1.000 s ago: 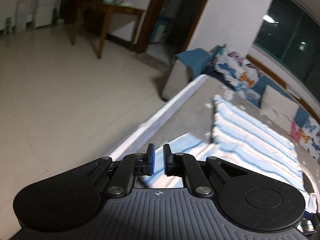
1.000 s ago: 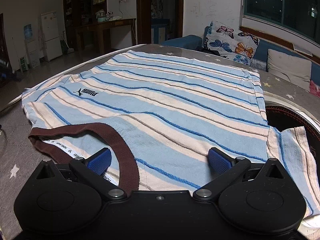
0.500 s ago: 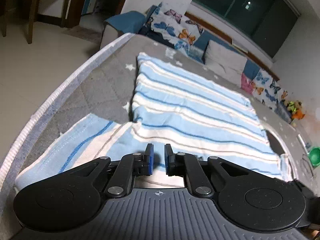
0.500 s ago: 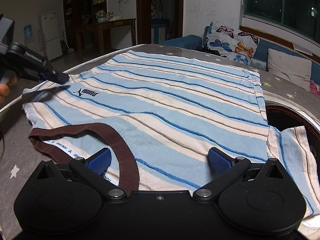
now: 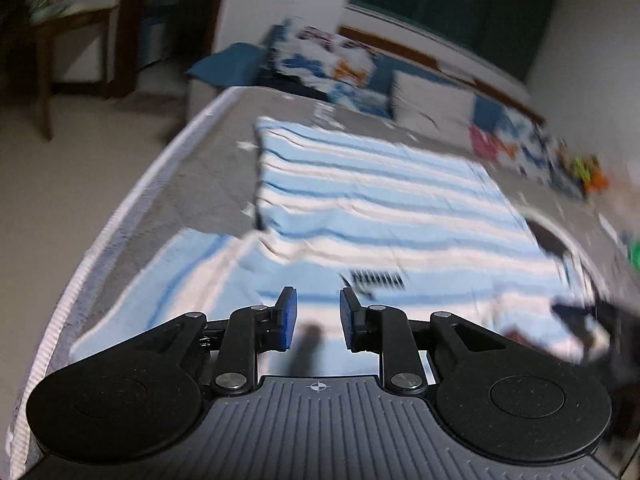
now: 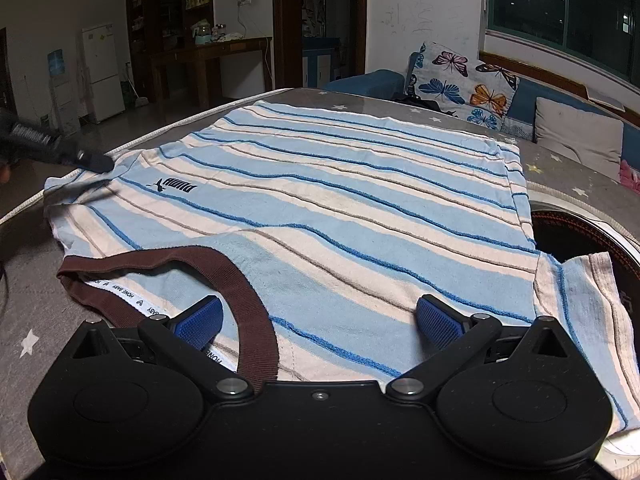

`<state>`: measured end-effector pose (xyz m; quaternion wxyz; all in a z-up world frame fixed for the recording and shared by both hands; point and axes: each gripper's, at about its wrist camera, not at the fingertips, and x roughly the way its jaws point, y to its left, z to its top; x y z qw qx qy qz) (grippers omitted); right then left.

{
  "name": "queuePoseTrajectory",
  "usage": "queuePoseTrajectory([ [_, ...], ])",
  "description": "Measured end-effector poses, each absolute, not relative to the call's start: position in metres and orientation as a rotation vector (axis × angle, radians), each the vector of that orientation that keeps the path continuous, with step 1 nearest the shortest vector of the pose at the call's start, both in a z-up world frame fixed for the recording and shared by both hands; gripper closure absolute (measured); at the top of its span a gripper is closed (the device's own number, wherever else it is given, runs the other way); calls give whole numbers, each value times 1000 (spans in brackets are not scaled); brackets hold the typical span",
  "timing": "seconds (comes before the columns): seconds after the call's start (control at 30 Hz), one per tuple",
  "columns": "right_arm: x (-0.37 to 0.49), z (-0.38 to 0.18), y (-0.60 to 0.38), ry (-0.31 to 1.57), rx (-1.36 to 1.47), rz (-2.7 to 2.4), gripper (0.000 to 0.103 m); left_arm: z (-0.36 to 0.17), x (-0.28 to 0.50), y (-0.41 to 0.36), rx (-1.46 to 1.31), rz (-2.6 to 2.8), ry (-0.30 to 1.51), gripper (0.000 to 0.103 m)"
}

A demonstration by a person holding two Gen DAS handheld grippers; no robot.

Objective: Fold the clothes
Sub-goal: 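Move open left gripper over the shirt toward its hem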

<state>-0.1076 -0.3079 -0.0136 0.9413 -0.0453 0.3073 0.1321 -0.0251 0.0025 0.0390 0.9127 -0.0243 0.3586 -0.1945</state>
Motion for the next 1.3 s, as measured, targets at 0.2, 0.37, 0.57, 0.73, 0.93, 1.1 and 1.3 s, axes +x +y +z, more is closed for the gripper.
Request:
queuePoseTrajectory([
  [0.2, -108, -13, -309, 627, -93, 269, 0, 21, -45, -5, 131, -413, 733, 78],
  [0.37, -108, -13, -310, 627, -92, 269, 0, 26, -58, 1, 148, -451, 734, 78],
  [0.57, -108, -14, -310, 626, -92, 269, 0, 33, -66, -12, 145, -519, 711, 77],
  [0.73, -108, -14, -309, 626, -92, 269, 0, 22, -73, -26, 207, -553, 740, 77],
  [0.93, -108, -14, -309, 626, -92, 269, 0, 23, -85, -21, 227, -569, 753, 74],
  [1.1, -108, -14, -309, 626, -93, 269, 0, 34, -74, -14, 174, -542, 722, 68],
  [1.3, -108, -14, -310, 626, -93, 269, 0, 22, -51, -8, 99, -472, 777, 69],
])
